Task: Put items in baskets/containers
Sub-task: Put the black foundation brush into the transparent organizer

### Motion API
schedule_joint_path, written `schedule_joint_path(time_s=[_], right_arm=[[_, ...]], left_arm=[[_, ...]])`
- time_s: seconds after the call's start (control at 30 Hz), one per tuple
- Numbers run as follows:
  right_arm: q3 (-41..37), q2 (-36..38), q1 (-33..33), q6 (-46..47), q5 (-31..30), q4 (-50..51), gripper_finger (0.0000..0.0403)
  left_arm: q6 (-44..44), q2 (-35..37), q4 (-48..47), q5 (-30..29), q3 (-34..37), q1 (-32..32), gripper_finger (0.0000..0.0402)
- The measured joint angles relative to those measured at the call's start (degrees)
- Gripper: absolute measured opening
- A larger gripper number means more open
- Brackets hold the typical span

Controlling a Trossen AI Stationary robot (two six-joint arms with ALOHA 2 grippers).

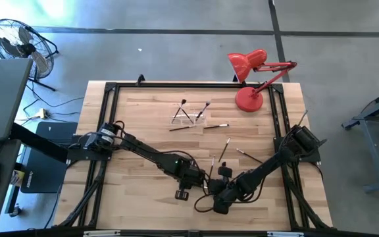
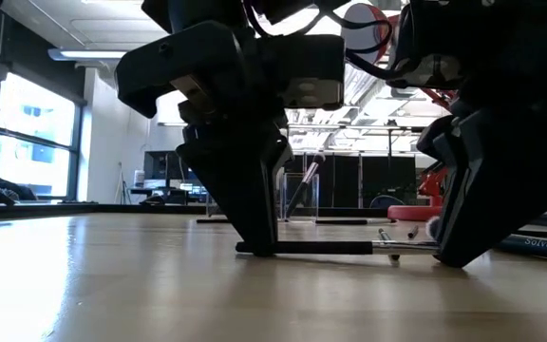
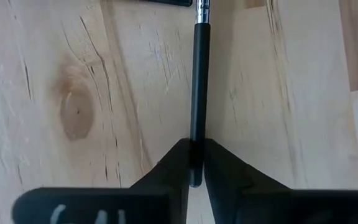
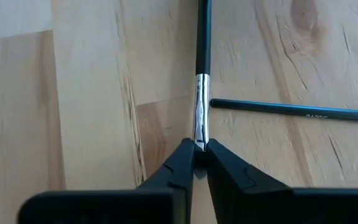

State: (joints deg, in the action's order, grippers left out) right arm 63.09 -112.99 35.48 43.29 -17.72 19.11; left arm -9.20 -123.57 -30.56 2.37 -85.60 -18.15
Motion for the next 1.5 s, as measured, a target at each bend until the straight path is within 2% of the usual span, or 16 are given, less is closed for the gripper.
schedule_joint_path(time_s=[0.1,0.33,0.47,0.63,0.83,1.33,1.5], right_arm=[[0.0,0.0,-0.2,-0.1,-0.2,-0.2,0.0007],[-0.2,1.1,-0.2,-1.5,-0.6,-1.0,0.0006],[-0.4,2.8,-0.6,-3.7,-0.4,-0.7,0.0008],[-0.5,4.3,-1.8,-5.4,1.3,0.0,0.0004],[-0.5,4.5,-2.3,-5.9,1.4,-0.4,0.0004],[-0.4,4.7,-1.7,-6.2,-4.4,-2.3,0.0003],[-0.3,4.7,-1.3,-5.9,-5.9,-2.8,0.0003]], left_arm=[[-0.1,0.0,0.5,-0.2,0.0,0.0,0.0068],[0.2,-0.2,1.8,-0.4,-0.6,-0.2,0.0115],[3.2,-0.3,-0.1,-0.5,-3.0,-0.2,0.0127],[7.0,-0.6,-1.3,-1.3,-5.4,-0.2,0.0128],[7.6,-0.7,-1.1,-2.5,-5.7,-0.2,0.0128],[7.5,-0.5,-0.7,-3.3,-5.8,-0.2,0.0127],[7.5,-0.5,-0.9,-3.2,-5.9,-0.2,0.0091]])
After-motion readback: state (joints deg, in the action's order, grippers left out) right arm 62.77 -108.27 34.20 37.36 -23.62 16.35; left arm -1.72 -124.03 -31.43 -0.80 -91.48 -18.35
